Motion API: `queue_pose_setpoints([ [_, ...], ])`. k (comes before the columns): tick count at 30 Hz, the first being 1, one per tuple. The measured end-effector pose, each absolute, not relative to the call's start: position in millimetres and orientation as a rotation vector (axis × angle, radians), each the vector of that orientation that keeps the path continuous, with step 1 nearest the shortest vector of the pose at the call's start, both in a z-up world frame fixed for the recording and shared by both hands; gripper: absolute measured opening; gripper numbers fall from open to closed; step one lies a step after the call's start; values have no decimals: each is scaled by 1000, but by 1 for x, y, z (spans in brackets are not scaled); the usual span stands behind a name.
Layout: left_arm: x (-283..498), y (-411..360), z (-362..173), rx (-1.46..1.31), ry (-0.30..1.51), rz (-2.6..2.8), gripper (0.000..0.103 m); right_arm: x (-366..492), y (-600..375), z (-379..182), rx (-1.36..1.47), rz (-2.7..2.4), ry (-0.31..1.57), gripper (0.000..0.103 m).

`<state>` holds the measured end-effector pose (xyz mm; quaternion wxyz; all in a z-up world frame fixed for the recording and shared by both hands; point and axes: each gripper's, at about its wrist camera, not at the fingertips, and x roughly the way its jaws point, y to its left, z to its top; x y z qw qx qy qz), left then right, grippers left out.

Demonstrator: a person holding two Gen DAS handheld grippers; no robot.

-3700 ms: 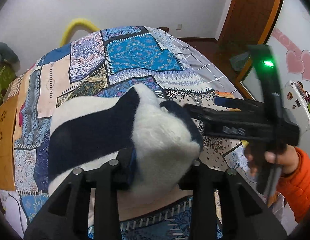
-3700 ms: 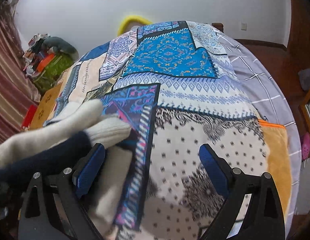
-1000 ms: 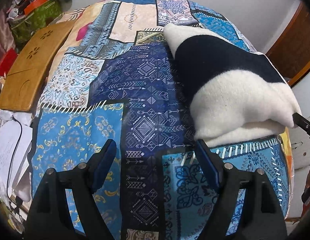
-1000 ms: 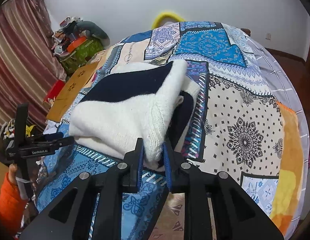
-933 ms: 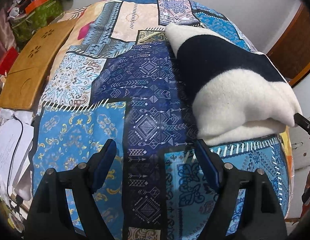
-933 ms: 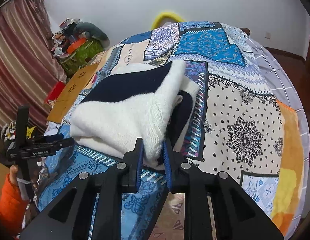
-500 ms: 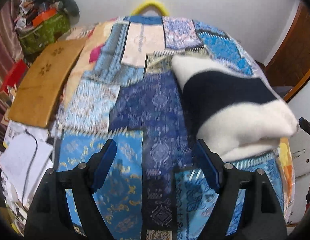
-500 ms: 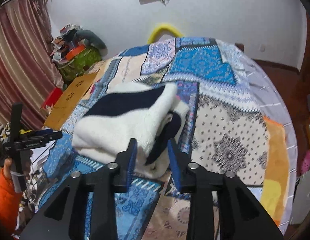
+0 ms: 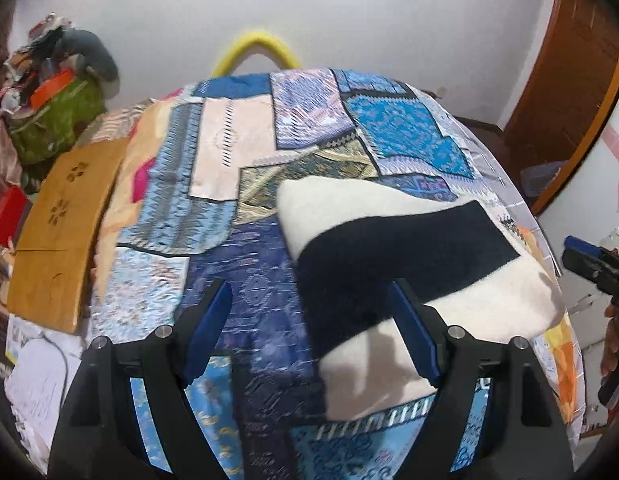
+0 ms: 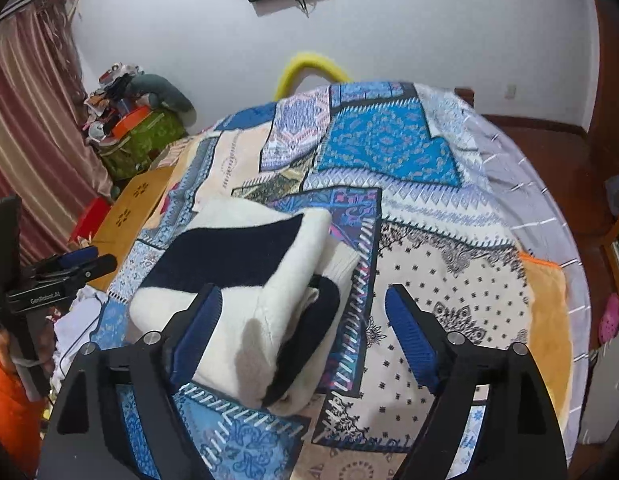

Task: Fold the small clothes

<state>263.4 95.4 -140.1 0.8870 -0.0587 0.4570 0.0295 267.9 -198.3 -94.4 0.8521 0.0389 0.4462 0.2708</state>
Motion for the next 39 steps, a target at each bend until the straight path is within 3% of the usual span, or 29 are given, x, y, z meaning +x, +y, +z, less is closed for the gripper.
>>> queue_pose_setpoints([
  [12, 310, 91, -182, -226, 1089, -19, 80, 297, -185, -148, 189, 587, 1151, 84],
  [19, 325, 96, -205, -360, 1158, -104, 80, 308, -185, -174, 293, 613, 1246, 89],
  [31, 332, 114, -226, -558, 1211, -174, 87, 312, -188, -198, 481, 723, 1348, 89],
  [39, 334, 119, -240, -664, 1236, -219, 89, 310, -184, -199, 499, 760, 1359, 77],
])
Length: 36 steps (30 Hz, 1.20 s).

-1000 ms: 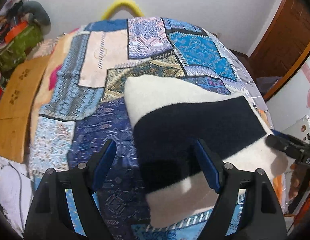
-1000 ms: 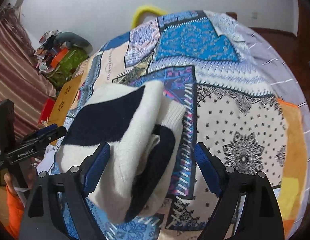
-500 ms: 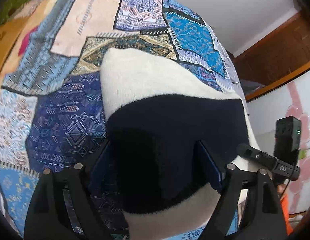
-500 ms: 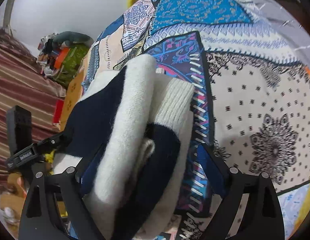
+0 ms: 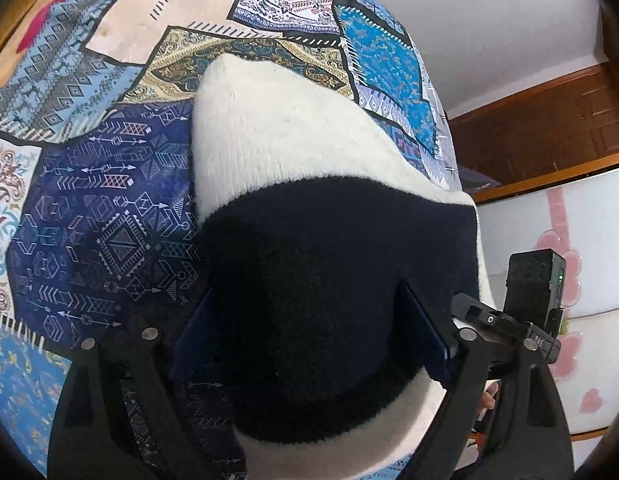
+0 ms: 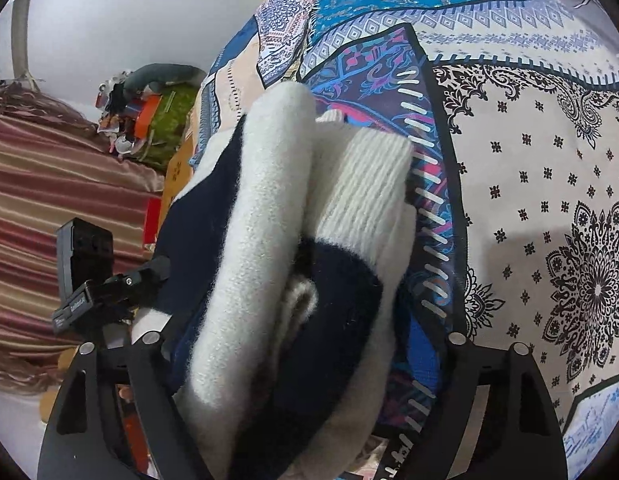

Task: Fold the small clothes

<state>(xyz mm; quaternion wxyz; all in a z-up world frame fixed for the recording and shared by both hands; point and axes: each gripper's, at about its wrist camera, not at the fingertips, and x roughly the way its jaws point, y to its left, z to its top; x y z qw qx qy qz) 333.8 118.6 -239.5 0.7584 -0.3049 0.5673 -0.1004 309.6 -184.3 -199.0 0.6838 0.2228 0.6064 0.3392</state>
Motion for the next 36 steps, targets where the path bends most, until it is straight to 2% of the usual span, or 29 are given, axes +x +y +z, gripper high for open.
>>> queue_pose_setpoints([
  [5, 333, 120, -241, -697, 1234, -224, 87, 311, -178, -191, 469, 777, 1359, 63],
  [10, 329, 117, -229, -666, 1201, -228, 71, 308, -172, -183, 444, 758, 1325, 50],
  [13, 326, 115, -219, -641, 1176, -233, 63, 307, -169, -175, 418, 749, 1292, 46],
  [21, 314, 120, -194, -639, 1108, -254, 54, 305, -160, -149, 370, 771, 1218, 43],
  [36, 267, 156, -128, -618, 970, -243, 54, 279, -120, -94, 293, 831, 1113, 43],
])
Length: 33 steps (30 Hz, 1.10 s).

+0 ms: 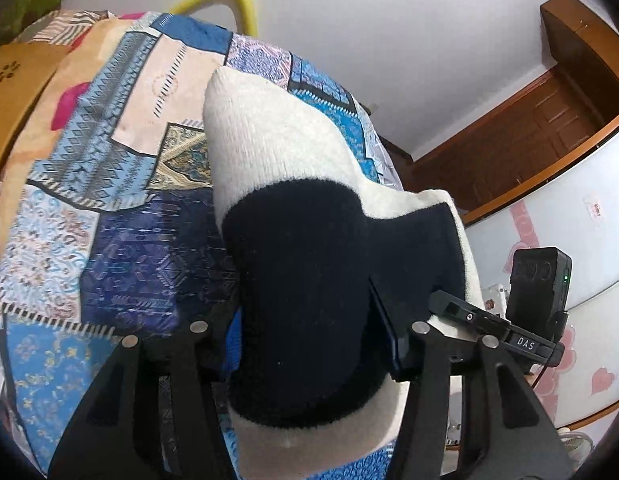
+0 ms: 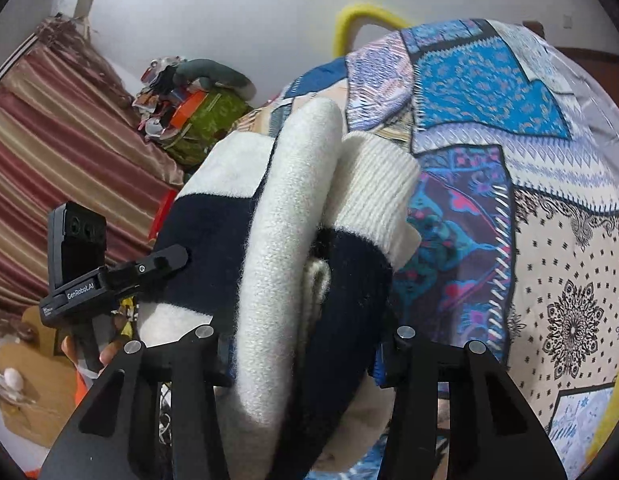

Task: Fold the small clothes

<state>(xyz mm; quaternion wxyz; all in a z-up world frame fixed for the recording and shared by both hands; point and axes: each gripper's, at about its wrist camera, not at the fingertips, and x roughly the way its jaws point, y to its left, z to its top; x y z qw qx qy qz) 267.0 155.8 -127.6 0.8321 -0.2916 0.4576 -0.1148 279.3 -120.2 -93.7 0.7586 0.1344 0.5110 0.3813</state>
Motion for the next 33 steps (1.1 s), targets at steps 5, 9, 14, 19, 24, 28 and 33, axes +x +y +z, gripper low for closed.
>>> queue_pose_setpoints([
  [5, 247, 175, -124, -629, 961, -233, 54, 268, -101, -90, 279, 838, 1112, 43],
  [9, 234, 186, -127, -638, 967, -220, 54, 259, -88, -96, 281, 841, 1128, 43],
  [14, 226, 198, -148, -670, 1001, -205, 54, 254, -77, -114, 291, 839, 1163, 43],
  [19, 229, 201, -177, -708, 1050, -193, 54, 255, -71, -135, 289, 825, 1218, 43],
  [24, 235, 201, -200, -727, 1091, -182, 54, 259, -70, -152, 279, 814, 1249, 43],
  [28, 239, 202, -212, -738, 1103, -178, 54, 261, -74, -159, 284, 814, 1254, 43],
  [33, 241, 202, -224, -737, 1115, -169, 57, 260, -81, -167, 296, 816, 1264, 43],
])
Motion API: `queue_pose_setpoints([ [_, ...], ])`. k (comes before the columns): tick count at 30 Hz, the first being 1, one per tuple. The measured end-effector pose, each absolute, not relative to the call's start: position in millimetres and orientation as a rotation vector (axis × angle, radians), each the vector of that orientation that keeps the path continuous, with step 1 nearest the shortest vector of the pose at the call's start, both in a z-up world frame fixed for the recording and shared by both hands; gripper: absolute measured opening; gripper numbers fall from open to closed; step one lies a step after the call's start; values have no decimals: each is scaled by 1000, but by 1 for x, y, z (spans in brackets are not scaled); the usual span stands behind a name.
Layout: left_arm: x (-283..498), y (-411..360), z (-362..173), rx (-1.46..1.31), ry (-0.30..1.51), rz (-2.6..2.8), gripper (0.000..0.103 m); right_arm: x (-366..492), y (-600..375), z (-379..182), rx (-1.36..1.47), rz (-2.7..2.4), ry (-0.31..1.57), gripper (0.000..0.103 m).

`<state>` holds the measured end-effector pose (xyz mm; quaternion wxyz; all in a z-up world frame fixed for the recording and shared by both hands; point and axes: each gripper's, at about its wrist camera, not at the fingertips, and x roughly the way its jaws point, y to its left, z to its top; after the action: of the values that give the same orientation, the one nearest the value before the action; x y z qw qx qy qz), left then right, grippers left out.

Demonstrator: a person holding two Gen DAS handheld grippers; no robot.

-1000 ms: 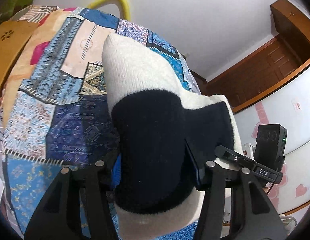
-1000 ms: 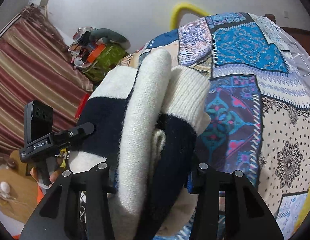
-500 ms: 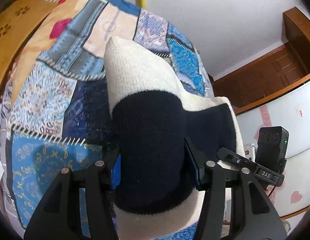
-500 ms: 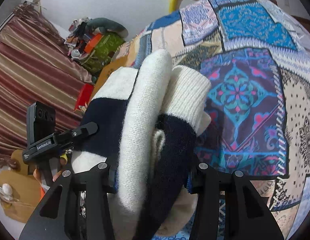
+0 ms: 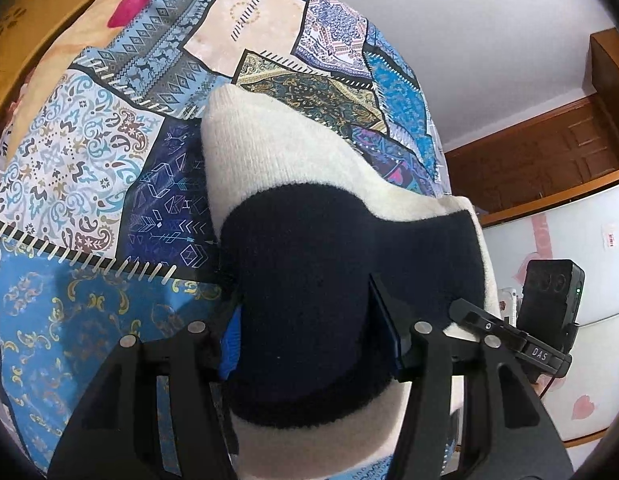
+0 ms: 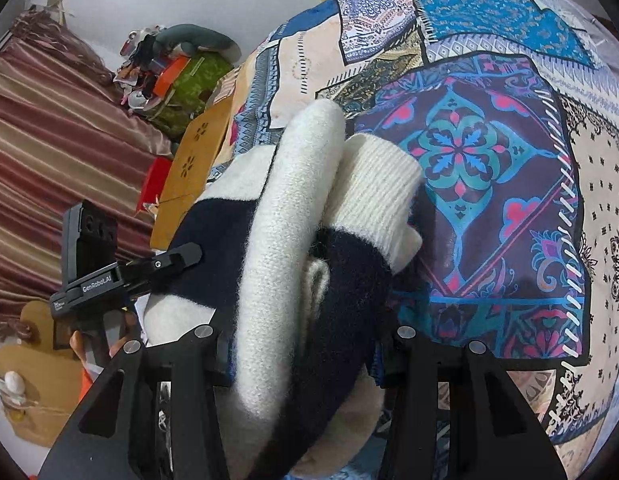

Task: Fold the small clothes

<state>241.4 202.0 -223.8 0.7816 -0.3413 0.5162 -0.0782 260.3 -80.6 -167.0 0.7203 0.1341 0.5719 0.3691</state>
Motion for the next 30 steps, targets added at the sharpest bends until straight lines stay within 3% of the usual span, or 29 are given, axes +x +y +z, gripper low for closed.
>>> queue_pose_setpoints([
  [14, 226, 210, -216, -714, 1081, -122, 64, 246, -96, -153, 224, 766, 1215, 55],
  [30, 193, 154, -133, -149, 874, 7, 66, 211, -73, -66, -89, 802, 864, 55],
])
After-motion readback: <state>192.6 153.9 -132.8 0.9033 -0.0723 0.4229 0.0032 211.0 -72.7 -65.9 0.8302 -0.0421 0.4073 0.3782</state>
